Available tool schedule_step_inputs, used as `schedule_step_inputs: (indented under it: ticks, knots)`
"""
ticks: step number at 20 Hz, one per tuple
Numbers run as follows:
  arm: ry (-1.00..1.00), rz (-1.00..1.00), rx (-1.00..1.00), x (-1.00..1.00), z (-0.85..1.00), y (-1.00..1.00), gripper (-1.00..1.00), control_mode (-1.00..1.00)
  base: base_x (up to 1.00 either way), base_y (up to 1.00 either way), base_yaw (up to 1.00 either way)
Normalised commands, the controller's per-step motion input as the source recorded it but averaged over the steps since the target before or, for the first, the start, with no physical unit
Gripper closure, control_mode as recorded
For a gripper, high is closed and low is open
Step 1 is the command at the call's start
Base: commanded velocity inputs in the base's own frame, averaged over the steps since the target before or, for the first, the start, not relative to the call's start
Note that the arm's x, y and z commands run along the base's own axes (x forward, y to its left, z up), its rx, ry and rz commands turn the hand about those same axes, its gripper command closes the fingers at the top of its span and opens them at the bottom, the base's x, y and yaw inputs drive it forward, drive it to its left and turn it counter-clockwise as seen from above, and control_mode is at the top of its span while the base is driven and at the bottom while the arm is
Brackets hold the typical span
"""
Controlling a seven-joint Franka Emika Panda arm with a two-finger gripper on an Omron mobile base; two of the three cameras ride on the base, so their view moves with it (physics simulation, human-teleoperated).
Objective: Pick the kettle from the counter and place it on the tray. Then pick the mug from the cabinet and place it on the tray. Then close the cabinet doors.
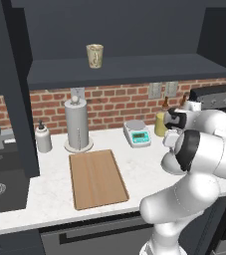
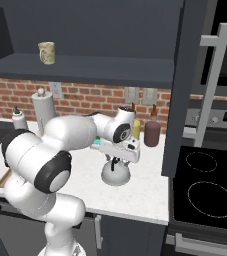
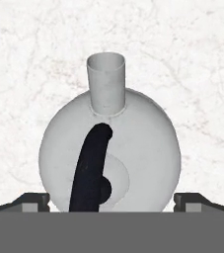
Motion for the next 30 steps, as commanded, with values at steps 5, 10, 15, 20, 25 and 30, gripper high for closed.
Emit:
schedule_step_inputs:
  ticks: [5, 10, 15, 20, 25, 30]
  knots:
    - [0.00, 0.02, 0.00, 0.02, -0.11, 0.04, -1.00, -1.00, 0.00, 0.00, 0.00]
    - [0.00, 0.02, 0.00, -0.01, -0.06, 0.06, -1.00, -1.00, 0.00, 0.00, 0.00]
    - [0.00, 0.01, -0.01, -0.01, -0.17, 0.19, 1.00, -1.00, 0.00, 0.00, 0.00]
    - [0.00, 0.01, -0.02, -0.08, -0.24, 0.24, 1.00, -1.00, 0.00, 0.00, 0.00]
    - [0.00, 0.00, 0.00, -0.15, -0.09, 0.21, 1.00, -1.00, 0.00, 0.00, 0.00]
    - [0.00, 0.00, 0.00, -0.39, 0.02, 0.12, 1.00, -1.00, 0.00, 0.00, 0.00]
